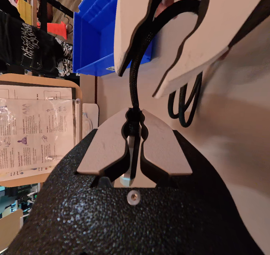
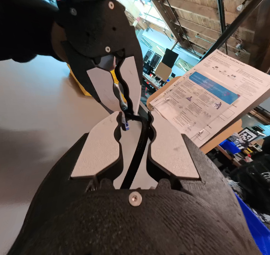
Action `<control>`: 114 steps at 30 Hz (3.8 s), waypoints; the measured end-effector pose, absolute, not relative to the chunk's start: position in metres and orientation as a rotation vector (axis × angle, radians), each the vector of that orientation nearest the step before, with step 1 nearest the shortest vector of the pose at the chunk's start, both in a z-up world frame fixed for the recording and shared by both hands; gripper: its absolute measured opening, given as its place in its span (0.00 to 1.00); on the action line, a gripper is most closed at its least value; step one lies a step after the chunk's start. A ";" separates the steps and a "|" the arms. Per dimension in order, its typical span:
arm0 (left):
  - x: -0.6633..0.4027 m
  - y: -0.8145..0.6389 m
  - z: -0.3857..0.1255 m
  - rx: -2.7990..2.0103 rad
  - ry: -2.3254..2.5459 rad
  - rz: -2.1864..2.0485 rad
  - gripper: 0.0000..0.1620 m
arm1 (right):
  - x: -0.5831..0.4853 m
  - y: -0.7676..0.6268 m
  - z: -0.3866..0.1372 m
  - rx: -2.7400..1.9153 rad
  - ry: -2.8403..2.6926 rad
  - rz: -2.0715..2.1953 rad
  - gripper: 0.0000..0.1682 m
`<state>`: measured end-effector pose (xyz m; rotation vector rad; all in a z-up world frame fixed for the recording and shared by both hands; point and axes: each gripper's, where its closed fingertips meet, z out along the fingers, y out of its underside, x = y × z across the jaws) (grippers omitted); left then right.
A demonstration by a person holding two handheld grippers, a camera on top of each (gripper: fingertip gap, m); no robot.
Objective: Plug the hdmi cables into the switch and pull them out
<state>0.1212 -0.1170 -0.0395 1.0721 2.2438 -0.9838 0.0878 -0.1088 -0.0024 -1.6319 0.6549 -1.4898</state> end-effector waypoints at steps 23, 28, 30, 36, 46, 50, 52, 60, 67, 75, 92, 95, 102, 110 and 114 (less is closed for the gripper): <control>0.159 -0.080 -0.009 0.735 2.033 -1.553 0.50 | 0.066 -0.120 0.041 -1.347 0.617 -1.529 0.04; 0.151 -0.068 -0.010 0.647 2.040 -2.003 0.49 | 0.060 -0.102 0.048 -1.159 0.574 -1.096 0.04; 0.143 -0.062 0.008 0.657 2.004 -2.197 0.47 | 0.059 -0.099 0.049 -1.087 0.567 -0.968 0.05; 0.118 -0.046 0.010 0.841 2.217 -2.375 0.14 | 0.071 -0.108 0.034 -0.993 0.658 -0.776 0.04; 0.129 -0.064 -0.015 -0.207 3.166 -2.359 0.13 | 0.088 -0.114 -0.013 -1.570 0.643 -1.386 0.39; 0.124 -0.066 -0.029 -0.397 3.422 -2.224 0.13 | 0.078 -0.104 0.003 -1.629 0.490 -1.560 0.34; 0.115 -0.064 -0.028 -0.395 3.565 -2.203 0.13 | 0.080 -0.098 -0.014 -1.701 0.504 -1.435 0.35; 0.100 -0.080 -0.032 -0.526 3.692 -2.189 0.13 | 0.094 -0.087 -0.028 -1.594 0.452 -1.333 0.21; 0.128 -0.084 -0.038 -1.062 3.344 -2.511 0.13 | 0.115 -0.103 -0.041 -1.413 0.597 -1.243 0.24; 0.143 -0.082 -0.038 -1.430 3.023 -2.751 0.13 | 0.120 -0.099 -0.046 -1.429 0.527 -1.259 0.14; 0.211 -0.048 -0.001 0.044 2.474 -2.085 0.41 | 0.189 -0.103 -0.019 -1.094 0.482 -0.474 0.13; 0.238 -0.037 -0.010 0.424 2.106 -1.533 0.47 | 0.190 -0.103 -0.029 -1.090 0.510 -0.417 0.13; 0.224 -0.072 -0.034 0.989 1.565 -0.967 0.37 | 0.181 -0.081 -0.044 -1.184 0.499 -0.358 0.13; 0.228 -0.098 -0.012 0.760 1.386 -1.115 0.22 | 0.187 -0.101 -0.027 -1.053 0.536 -0.593 0.15; 0.228 -0.102 -0.016 0.754 1.405 -1.172 0.22 | 0.186 -0.103 -0.025 -1.010 0.534 -0.549 0.14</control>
